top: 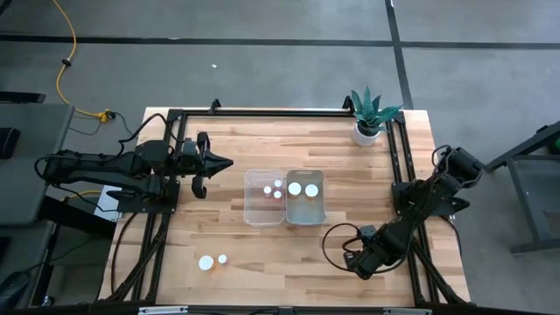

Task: Pick and place medicine bottles into bin by pill shape (circle, oval)
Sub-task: Put the large orange pill bottle into the gray bin

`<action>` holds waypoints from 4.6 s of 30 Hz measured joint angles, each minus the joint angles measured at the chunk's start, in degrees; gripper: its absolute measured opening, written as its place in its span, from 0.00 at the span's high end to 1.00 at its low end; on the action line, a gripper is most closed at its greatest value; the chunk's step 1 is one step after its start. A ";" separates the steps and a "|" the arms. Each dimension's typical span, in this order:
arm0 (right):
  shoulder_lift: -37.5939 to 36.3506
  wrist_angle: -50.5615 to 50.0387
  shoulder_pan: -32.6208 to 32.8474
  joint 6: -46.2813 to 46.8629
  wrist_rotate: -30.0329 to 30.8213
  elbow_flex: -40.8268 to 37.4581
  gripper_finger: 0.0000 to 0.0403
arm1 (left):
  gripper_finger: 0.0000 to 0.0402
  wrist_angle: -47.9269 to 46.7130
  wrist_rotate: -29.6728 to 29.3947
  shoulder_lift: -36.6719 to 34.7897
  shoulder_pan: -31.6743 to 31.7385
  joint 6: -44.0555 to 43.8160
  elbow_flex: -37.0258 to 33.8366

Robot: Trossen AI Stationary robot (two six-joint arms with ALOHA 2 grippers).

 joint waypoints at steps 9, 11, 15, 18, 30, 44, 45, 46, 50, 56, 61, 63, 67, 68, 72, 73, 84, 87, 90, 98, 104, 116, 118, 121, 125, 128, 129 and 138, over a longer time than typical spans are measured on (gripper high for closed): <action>-1.13 0.02 -0.02 -5.63 -0.44 0.02 0.51 | 1.00 0.00 0.00 0.00 0.00 0.00 0.00; -2.91 -0.07 -0.01 -8.09 0.58 0.02 0.51 | 1.00 0.01 0.02 -0.01 0.01 0.00 0.00; -8.74 -0.63 -0.52 -15.06 6.46 0.02 0.52 | 1.00 -0.01 0.01 0.01 0.00 0.00 0.00; -14.20 0.15 -2.40 -22.80 13.40 0.02 0.52 | 1.00 -0.01 0.00 0.01 0.01 0.00 0.00; -25.09 5.98 -19.58 -56.07 15.78 0.97 0.52 | 1.00 -0.01 -0.13 -0.01 0.01 0.00 0.00; -12.27 -9.59 -36.61 -84.80 9.52 16.56 0.52 | 1.00 -0.67 -1.73 0.01 -0.01 0.05 0.02; -10.46 -10.94 -37.33 -86.89 8.74 17.98 0.52 | 1.00 -0.65 -1.71 0.01 -0.01 0.15 0.02; -8.54 -12.24 -37.94 -89.01 8.16 19.45 0.52 | 1.00 -0.65 -1.73 0.01 0.00 0.15 0.02; -0.43 -17.56 -39.92 -96.99 5.22 25.79 0.52 | 1.00 -0.65 -1.70 0.01 -0.01 0.15 0.02; 10.47 -22.33 -41.91 -102.32 1.21 31.48 0.52 | 1.00 -0.65 -1.70 0.01 0.01 0.08 0.02; 16.60 -22.73 -43.14 -101.44 0.07 32.06 0.52 | 1.00 -0.60 -1.70 0.01 0.01 0.09 0.02; 18.25 -22.73 -43.40 -101.28 -0.39 32.09 0.52 | 1.00 -0.60 -1.68 -0.01 -0.01 0.13 0.02; 20.17 -22.41 -43.58 -98.89 -0.38 32.09 0.52 | 1.00 -0.60 -1.68 0.01 0.01 0.46 0.02; 20.34 -22.00 -43.60 -98.05 -0.09 32.09 0.52 | 1.00 -0.60 -1.66 -0.01 0.00 0.64 0.02; 20.48 -20.33 -43.63 -94.91 0.48 32.09 0.52 | 1.00 -0.60 -1.66 0.00 0.00 0.66 0.02; 20.48 -19.86 -43.65 -94.51 0.49 32.09 0.52 | 1.00 -0.60 -1.65 0.01 0.00 0.65 0.02; 22.69 -21.20 -44.13 -88.57 0.66 31.95 0.52 | 1.00 -0.44 -1.57 -0.01 0.01 0.66 0.02; 22.97 -20.87 -44.28 -87.32 0.66 31.93 0.52 | 1.00 -0.43 -1.57 0.01 -0.01 0.68 0.02; 22.97 -20.73 -44.28 -86.37 0.95 31.93 0.52 | 1.00 -0.43 -1.57 0.00 0.00 0.68 0.02; 22.97 -20.50 -44.28 -86.63 1.76 31.92 0.52 | 1.00 -0.43 -1.58 0.01 -0.01 0.68 0.02; 22.97 -20.49 -44.28 -86.82 1.26 31.91 0.41 | 1.00 -0.43 -1.60 -0.01 -0.01 0.67 0.02; 18.07 -25.52 -43.70 -96.49 3.08 34.89 0.29 | 1.00 -0.43 -1.54 -0.01 -0.01 0.62 0.02; 14.12 -25.21 -42.64 -98.56 6.63 33.62 0.29 | 1.00 -0.43 -1.46 -0.01 0.00 0.59 0.02; 6.59 -22.36 -41.27 -99.71 9.38 27.23 0.29 | 1.00 -0.43 -1.46 -0.01 -0.01 0.55 0.02; -6.39 -12.64 -39.63 -92.11 7.44 11.25 0.29 | 1.00 -0.45 -1.46 -0.01 -0.01 0.42 0.02; -16.68 -1.87 -37.89 -84.86 7.41 -0.98 0.29 | 1.00 -0.56 -1.44 -0.01 -0.01 0.02 0.02; -19.90 3.20 -37.34 -83.18 8.21 -4.47 0.29 | 1.00 -0.69 -1.44 -0.01 0.00 0.05 0.02; -35.33 56.57 -37.13 -109.00 26.57 -25.09 0.29 | 1.00 -2.68 -1.95 0.00 0.00 -2.06 0.02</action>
